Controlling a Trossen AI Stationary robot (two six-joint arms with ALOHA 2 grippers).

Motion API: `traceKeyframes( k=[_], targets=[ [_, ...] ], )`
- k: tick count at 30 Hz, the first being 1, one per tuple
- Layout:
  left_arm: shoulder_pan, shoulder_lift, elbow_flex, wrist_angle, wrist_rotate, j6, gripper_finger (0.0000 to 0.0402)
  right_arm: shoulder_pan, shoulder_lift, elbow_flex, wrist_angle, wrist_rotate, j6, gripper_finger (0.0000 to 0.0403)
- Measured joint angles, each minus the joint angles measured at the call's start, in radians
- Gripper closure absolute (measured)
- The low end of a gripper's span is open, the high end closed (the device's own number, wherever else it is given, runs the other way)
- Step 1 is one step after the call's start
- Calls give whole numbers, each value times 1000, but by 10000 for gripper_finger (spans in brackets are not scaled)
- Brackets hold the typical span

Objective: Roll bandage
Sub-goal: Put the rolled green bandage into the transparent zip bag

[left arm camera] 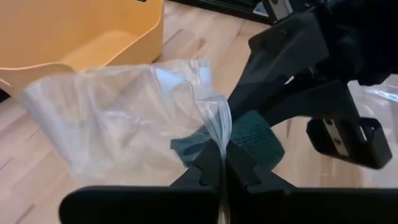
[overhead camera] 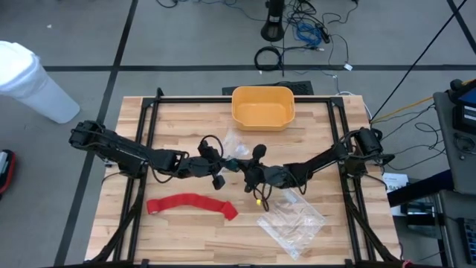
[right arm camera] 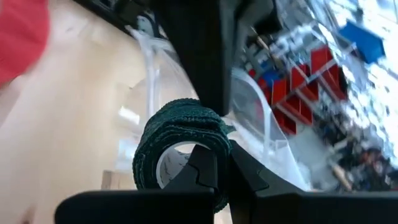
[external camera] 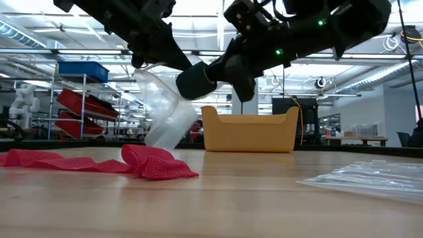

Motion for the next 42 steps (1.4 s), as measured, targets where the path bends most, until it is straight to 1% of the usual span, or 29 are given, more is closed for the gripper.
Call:
traceKeyframes(
  k=[4, 6, 10, 11, 19, 21, 24, 29, 31, 34, 38, 40, 42],
  targets=[
    [1, -1, 1, -2, 25, -1, 402, -12, 1, 14, -7, 89, 94, 401],
    [-2, -2, 3, -10, 77, -5, 402, -20, 0, 21, 12, 188, 156, 401],
    [0, 0, 2, -12, 127, -4, 402, -22, -6, 25, 23, 351, 275, 401],
    [-1, 0, 2, -13, 127, -4, 402, -21, -6, 25, 22, 355, 309, 401],
    [-6, 1, 1, -29, 128, -4, 402, 10, -6, 25, 0, 259, 522, 401],
    [-5, 1, 0, -29, 124, -4, 402, 13, -6, 25, -8, 203, 597, 401],
    [-6, 1, 0, -21, 121, -3, 402, 1, -6, 25, -36, 125, 723, 401],
    [-4, 1, 0, -7, 120, 16, 402, -17, -6, 24, -62, 83, 874, 400],
    [-5, 1, 0, -5, 120, 16, 402, -24, -6, 24, -57, 39, 941, 393],
    [-5, 1, 0, -6, 127, 17, 402, -40, -6, 24, -58, -47, 1042, 369],
    [-5, 1, 0, -6, 148, 17, 402, -75, -6, 24, -67, -189, 1189, 318],
    [-4, 1, 0, -5, 150, 17, 402, -89, -6, 24, -67, -263, 1229, 292],
    [-5, 1, 0, -5, 163, 18, 402, -97, -6, 24, -69, -296, 1245, 269]
  ],
)
